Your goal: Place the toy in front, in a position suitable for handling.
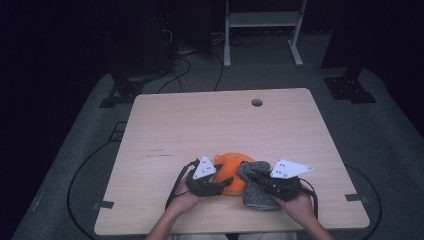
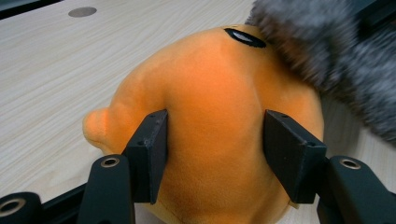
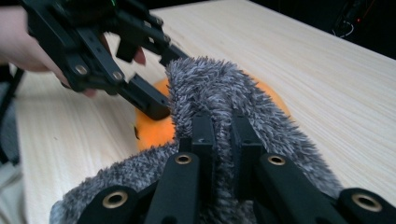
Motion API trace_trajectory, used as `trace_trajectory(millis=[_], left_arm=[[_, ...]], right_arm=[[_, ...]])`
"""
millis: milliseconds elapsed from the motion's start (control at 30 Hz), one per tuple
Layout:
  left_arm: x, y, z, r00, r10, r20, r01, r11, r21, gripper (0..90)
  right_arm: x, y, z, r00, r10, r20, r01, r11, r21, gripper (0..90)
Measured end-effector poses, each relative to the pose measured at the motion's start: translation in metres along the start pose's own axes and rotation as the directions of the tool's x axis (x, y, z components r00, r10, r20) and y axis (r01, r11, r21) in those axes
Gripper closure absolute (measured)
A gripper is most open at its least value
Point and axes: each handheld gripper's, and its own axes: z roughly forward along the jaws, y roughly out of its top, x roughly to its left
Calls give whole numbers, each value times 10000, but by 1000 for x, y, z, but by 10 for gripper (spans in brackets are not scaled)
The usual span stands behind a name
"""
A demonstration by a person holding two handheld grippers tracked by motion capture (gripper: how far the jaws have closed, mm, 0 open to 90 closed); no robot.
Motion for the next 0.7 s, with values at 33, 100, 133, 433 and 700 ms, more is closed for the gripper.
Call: trace_trajectory(millis=[33,100,133,433,700], left_arm=[[0,0,0,10000,15,5,-15,10000,-1,416],[-1,0,0,10000,11,33,-10,10000,-20,416],[-1,1,0,10000,35,87,-35,10000,-26,416],[-6,2,-2,9983,411,419,-417,9990,140,409],[-2,11,-6,9991,374,212,-361,9976,-597,275]], right_arm=[[-1,-1,2,10000,5,25,-5,10000,50,819],[-3,-2,2,10000,66,31,-66,10000,64,820],[-7,-3,2,9997,239,76,-239,9997,85,820],[-23,-8,-5,9947,928,451,-927,9957,-53,819],[-17,-11,-6,9985,525,-139,-523,9985,154,819]])
